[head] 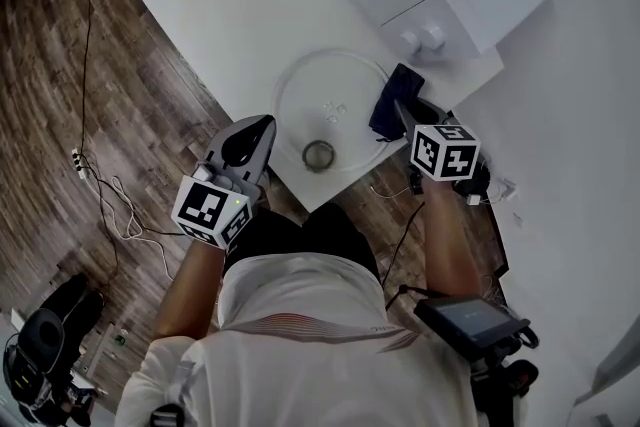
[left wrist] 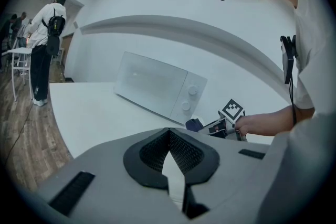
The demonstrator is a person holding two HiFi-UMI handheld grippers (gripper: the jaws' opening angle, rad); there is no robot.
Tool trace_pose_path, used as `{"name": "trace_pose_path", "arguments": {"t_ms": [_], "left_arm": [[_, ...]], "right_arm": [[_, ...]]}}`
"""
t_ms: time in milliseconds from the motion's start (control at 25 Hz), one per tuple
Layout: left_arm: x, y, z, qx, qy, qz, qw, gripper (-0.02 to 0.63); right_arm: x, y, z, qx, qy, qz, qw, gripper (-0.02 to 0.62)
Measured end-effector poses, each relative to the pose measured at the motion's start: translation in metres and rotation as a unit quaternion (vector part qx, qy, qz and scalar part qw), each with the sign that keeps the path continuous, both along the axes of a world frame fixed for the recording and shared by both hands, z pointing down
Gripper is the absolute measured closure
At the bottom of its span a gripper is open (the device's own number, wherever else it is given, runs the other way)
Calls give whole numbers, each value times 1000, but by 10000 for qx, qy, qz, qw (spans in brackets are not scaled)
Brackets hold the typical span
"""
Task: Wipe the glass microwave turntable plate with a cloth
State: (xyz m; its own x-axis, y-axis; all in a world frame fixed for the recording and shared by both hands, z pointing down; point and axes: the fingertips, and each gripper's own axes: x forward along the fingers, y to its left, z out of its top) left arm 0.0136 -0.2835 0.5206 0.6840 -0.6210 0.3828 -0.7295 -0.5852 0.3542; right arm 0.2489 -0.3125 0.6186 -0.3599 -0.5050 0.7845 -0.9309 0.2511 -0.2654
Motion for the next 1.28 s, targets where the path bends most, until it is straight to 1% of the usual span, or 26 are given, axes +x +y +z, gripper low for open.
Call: {"name": "trace_pose_path", "arguments": {"t_ms": [160,280,320,400,520,560,600,680,800,920,1080,1200,1280], "left_arm": [[0,-1,-1,2,5,11,10000,595],[-3,-1,-3,14,0,3,10000,595],[-4,-1,-4,23,-4,-9,10000,595],[-9,-3,-5,48,-13,-43,10000,595],[-23,-7,-6,65,-10,-112,9999,595],[-28,-8,-7,65,-9,-130,9999,595],[-32,-9,-8,68,-11,-145,9999,595],[-37,-8,-8,76,-21,-179,9998,595],[-44,-5,-7,73,-46,-245,9997,595],[-53,-1,-5,53,-75,-325,9994,595],[-70,5,-1,-14,-111,-427,9990,595],[-80,9,1,-61,-100,-470,9988,595],[-84,11,2,-93,-84,-491,9987,595]], "right_arm": [[6,3,-5,79,134,54,9999,534],[1,4,-23,296,18,90,9995,534],[-5,4,-36,478,-91,89,9988,534],[-20,2,-71,1057,-407,68,9935,534],[-58,3,-125,1997,-942,-60,9753,534],[-72,6,-137,2183,-1081,-143,9698,534],[-86,10,-145,2275,-1212,-233,9659,534],[-113,19,-148,2220,-1488,-414,9627,534],[-152,29,-135,1901,-1831,-676,9622,534],[-189,33,-116,1540,-2007,-935,9629,534],[-230,37,-88,968,-2108,-1157,9658,534],[-244,38,-69,606,-2034,-1176,9701,534],[-247,39,-54,384,-1942,-1126,9737,534]]}}
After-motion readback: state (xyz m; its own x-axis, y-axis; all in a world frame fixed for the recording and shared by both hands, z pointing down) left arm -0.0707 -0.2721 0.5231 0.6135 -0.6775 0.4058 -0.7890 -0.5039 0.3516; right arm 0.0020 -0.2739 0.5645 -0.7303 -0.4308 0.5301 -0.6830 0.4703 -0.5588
